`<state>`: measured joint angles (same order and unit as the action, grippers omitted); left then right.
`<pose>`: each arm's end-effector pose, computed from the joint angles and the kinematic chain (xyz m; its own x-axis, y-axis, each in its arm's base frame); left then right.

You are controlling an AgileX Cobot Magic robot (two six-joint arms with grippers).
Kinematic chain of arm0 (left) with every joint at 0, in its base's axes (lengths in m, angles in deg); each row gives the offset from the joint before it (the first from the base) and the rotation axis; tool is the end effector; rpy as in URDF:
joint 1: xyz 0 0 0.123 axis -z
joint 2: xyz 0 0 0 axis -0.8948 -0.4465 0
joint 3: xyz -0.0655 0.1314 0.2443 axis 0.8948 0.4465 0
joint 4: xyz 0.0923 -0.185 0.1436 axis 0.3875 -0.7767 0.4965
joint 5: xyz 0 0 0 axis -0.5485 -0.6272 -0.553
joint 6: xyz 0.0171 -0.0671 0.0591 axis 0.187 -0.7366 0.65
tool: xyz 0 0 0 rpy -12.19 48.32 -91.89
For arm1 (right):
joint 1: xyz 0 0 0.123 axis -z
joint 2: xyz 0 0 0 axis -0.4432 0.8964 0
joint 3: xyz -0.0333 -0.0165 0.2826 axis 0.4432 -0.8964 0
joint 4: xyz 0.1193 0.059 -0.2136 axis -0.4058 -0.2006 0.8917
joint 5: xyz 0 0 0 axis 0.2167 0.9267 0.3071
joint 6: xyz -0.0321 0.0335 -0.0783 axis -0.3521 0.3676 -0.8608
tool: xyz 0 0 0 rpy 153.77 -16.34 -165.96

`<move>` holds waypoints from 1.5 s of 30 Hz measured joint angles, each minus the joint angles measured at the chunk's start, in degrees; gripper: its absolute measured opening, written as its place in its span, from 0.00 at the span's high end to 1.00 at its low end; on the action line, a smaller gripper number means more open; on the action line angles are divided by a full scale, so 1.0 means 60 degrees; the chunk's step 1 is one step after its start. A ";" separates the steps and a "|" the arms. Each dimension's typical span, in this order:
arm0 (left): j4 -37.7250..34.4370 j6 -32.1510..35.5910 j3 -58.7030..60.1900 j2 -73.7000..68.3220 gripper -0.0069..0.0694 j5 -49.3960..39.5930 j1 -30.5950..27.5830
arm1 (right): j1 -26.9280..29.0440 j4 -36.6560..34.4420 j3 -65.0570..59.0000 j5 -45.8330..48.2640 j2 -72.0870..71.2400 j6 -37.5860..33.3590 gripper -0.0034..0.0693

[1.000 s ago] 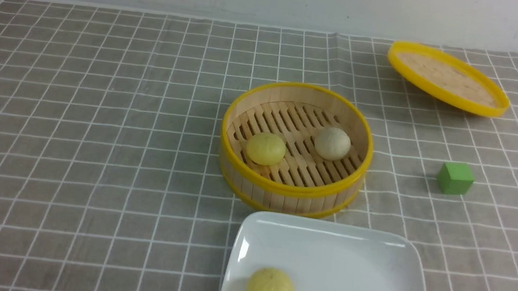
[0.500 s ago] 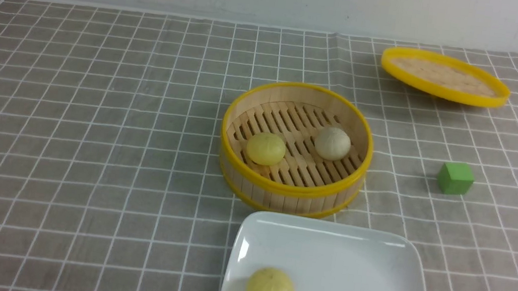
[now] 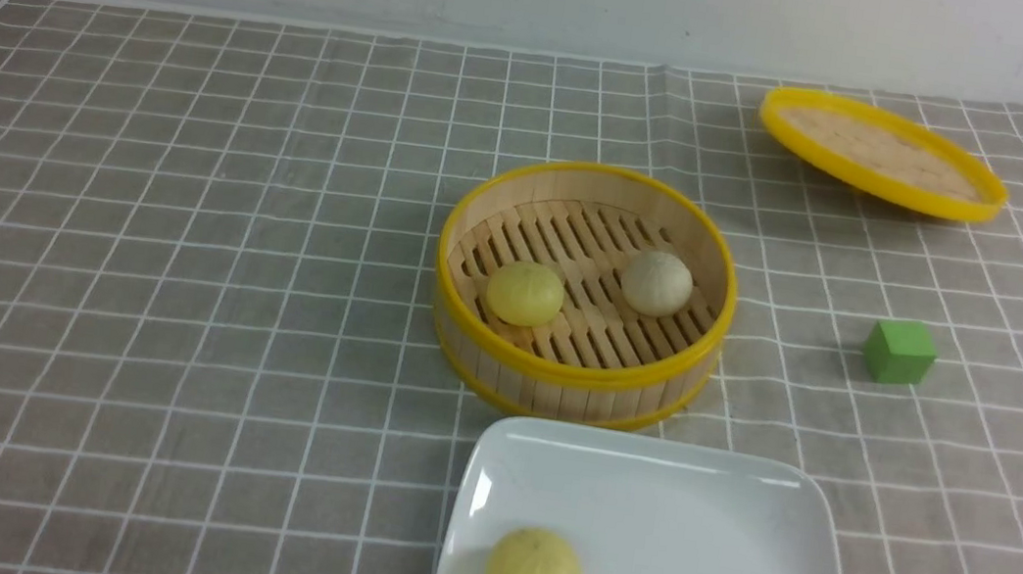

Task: Put the steamed buns into the plate on the grey tablecloth.
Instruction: 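Reach toward a bun in the bamboo steamer with the right gripper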

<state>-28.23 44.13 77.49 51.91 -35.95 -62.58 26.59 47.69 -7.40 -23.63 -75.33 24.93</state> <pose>0.0527 0.0057 0.1722 -0.2845 -0.0411 -0.9578 -0.0657 0.9976 -0.0233 0.0520 -0.0032 0.1748 -0.2942 0.0187 -0.9556 0.0412 0.9991 0.0069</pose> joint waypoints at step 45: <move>-0.4871 -0.0219 -0.6515 -0.7235 0.91 -0.6874 0.0000 | -0.0653 -0.6298 0.8587 0.6057 1.1097 -0.3908 0.94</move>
<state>-57.46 42.82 38.40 8.49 -77.19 -62.58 22.68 9.90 44.12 12.71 -8.75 1.48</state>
